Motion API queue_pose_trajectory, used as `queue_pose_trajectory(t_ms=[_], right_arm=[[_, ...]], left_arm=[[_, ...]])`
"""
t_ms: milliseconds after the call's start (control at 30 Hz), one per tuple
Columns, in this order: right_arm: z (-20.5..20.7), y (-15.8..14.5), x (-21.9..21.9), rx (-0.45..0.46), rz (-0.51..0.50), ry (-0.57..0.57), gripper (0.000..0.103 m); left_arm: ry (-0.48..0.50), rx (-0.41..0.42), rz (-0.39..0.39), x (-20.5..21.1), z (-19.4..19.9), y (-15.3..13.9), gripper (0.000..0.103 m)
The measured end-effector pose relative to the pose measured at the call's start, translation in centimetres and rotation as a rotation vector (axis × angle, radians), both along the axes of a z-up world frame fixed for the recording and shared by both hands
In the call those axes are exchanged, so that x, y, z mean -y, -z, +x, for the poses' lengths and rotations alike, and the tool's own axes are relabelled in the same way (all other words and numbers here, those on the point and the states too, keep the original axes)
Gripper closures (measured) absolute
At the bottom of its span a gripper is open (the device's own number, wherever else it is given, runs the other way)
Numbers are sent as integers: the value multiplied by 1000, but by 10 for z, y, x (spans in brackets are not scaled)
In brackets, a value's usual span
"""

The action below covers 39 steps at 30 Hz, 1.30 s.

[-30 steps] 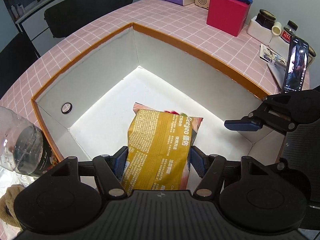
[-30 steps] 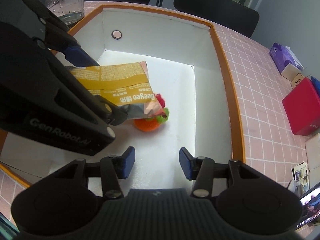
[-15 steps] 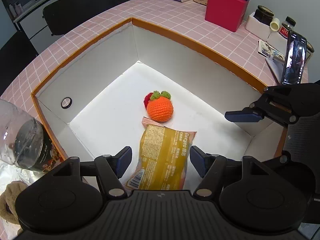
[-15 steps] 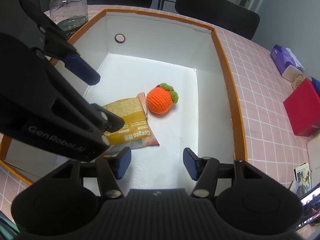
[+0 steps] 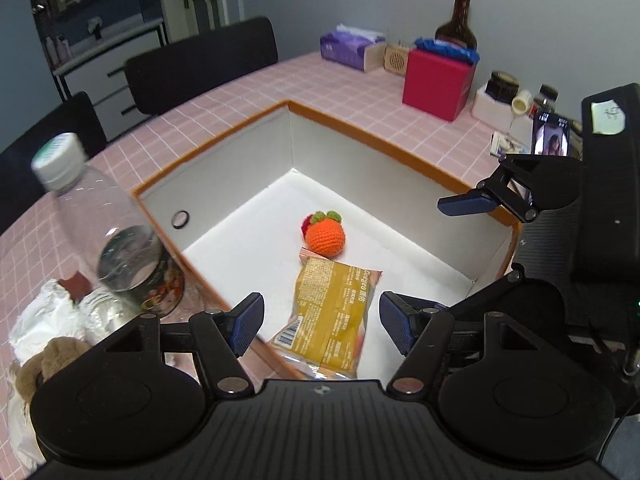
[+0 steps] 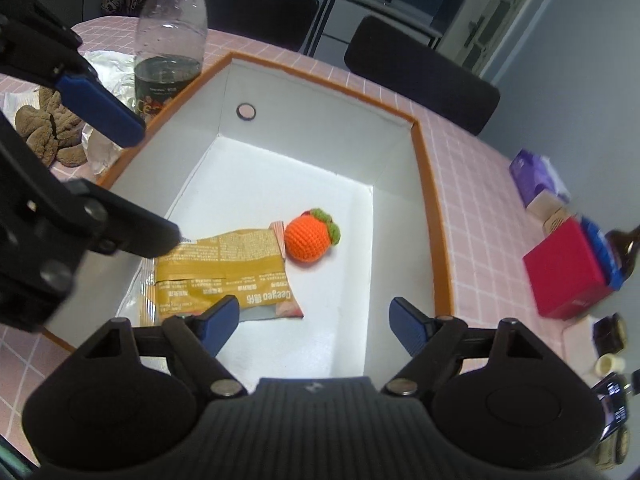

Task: Organize soft objects
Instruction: 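Move both tools back over the brown plush toy and clear bag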

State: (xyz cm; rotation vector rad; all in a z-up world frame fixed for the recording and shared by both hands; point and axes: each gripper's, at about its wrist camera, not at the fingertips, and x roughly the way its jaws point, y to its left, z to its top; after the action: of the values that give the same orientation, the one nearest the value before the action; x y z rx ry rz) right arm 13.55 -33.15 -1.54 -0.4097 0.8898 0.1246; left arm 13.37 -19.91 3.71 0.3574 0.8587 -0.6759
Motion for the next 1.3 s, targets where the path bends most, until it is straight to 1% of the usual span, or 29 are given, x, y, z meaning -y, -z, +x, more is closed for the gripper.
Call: queue_pose_trajectory(t_ms=[200,300,367,467,533,667,767,933,1100,1300], right_arm=[[-18,-13,-21,93,-105,-8,20],[-27,-21,-34,145,-111,-14,20],[-31,-28,-43,170,-78,-28,20],[-38,-35,-62,195,-23,-42,20],[-42,-36,-73,214,16,-48,20],[-49,-32,-97,266,107,-50,20],[-53,-25,-114,299,179,-57,20],[-57,-7,-141,351,305,-97,20],[-50,15,-163,345,380,-108,20],[-40,42,-182,289,402,-90,20]], left_arm=[[-45,85,-90,-44,-22,-12,25],[-86,138,-117,-67,-31,-12,25],[-113,164,-145,-84,-36,-10,25],[-159,179,-186,-108,-43,-5,25],[-189,197,-209,-123,-47,-2,25],[-277,268,-245,-157,-57,6,25],[-346,329,-231,-178,-63,16,25],[-416,402,-206,-204,-72,32,25],[-475,451,-220,-227,-77,51,25],[-531,411,-213,-246,-71,73,27]])
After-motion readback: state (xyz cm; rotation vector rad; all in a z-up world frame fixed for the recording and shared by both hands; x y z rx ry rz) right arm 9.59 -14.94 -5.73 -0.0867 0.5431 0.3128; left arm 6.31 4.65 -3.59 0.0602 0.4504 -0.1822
